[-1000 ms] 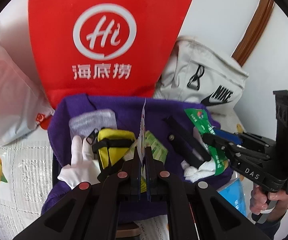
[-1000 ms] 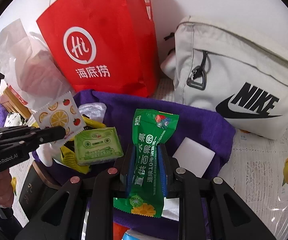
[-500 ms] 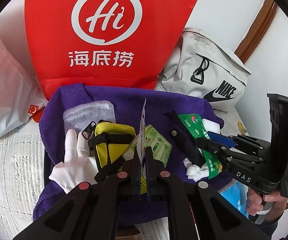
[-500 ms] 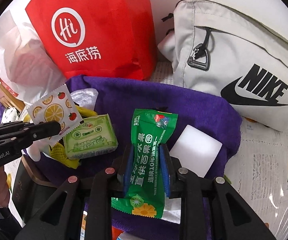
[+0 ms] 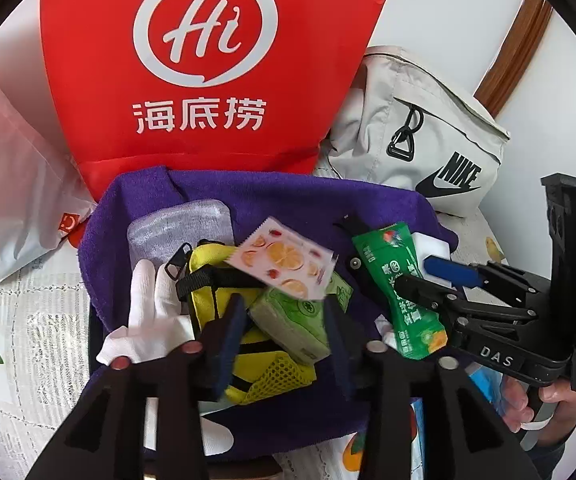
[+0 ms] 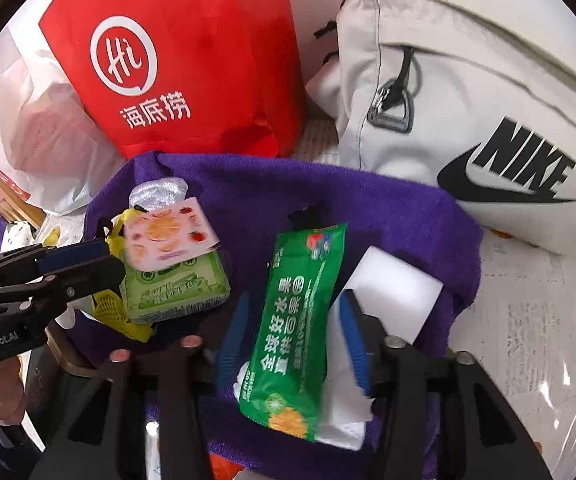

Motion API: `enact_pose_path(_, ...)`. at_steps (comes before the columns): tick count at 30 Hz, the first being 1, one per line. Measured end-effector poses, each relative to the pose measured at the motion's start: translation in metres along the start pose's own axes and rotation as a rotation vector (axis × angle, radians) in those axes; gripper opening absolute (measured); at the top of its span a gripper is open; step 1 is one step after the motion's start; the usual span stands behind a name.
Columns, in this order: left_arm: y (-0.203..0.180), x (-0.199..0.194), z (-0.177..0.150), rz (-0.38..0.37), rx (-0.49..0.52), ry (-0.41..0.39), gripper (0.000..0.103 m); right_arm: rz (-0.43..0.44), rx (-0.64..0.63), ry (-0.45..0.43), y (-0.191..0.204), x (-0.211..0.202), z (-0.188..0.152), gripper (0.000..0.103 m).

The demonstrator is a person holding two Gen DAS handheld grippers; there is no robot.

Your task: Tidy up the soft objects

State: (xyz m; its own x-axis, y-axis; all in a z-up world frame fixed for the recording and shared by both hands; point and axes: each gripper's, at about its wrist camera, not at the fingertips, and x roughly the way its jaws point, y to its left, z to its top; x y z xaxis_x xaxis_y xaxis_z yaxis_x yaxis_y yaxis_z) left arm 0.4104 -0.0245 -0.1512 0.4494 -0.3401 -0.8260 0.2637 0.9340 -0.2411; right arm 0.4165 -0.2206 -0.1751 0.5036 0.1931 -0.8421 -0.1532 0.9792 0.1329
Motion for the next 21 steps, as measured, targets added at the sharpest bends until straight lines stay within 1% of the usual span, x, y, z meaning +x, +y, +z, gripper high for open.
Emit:
enact_pose_path(1, 0.000, -0.002, 0.000, 0.011, -0.001, -0.004, 0.050, -0.009, -0.002, -0.007, 0.000, -0.002, 0.000, 0.062)
enact_pose_path(2, 0.000, -0.005, 0.001, 0.023, 0.005, -0.014, 0.050, -0.015, -0.004, -0.015, 0.000, -0.004, 0.000, 0.062)
enact_pose_path(7, -0.001, -0.015, 0.002, 0.043, 0.016, -0.029, 0.050, -0.005, 0.008, -0.026, 0.001, -0.011, 0.002, 0.062)
enact_pose_path(11, -0.006, -0.025, 0.003, 0.121, 0.037, -0.024, 0.051, 0.000, -0.001, -0.039, 0.007, -0.026, 0.002, 0.062)
enact_pose_path(14, -0.008, -0.036, 0.005, 0.136, 0.026, -0.022, 0.051, -0.001, 0.004, -0.051, 0.010, -0.040, 0.001, 0.062)
enact_pose_path(15, -0.009, -0.040, 0.003, 0.136, 0.019, -0.030, 0.053, 0.000, 0.012, -0.060, 0.010, -0.047, -0.001, 0.062)
enact_pose_path(16, -0.009, -0.045, 0.001, 0.136, 0.012, -0.036, 0.059, 0.006, 0.020, -0.064, 0.009, -0.053, -0.004, 0.062)
enact_pose_path(17, -0.009, -0.050, -0.003, 0.141, 0.003, -0.034, 0.060, 0.011, 0.022, -0.062, 0.010, -0.059, -0.007, 0.062)
enact_pose_path(19, -0.014, -0.058, -0.013, 0.153, 0.014, -0.017, 0.060, 0.014, 0.031, -0.068, 0.012, -0.071, -0.016, 0.062)
enact_pose_path(21, -0.019, -0.067, -0.021, 0.174, 0.020, -0.017, 0.061, 0.017, 0.033, -0.069, 0.014, -0.081, -0.026, 0.062)
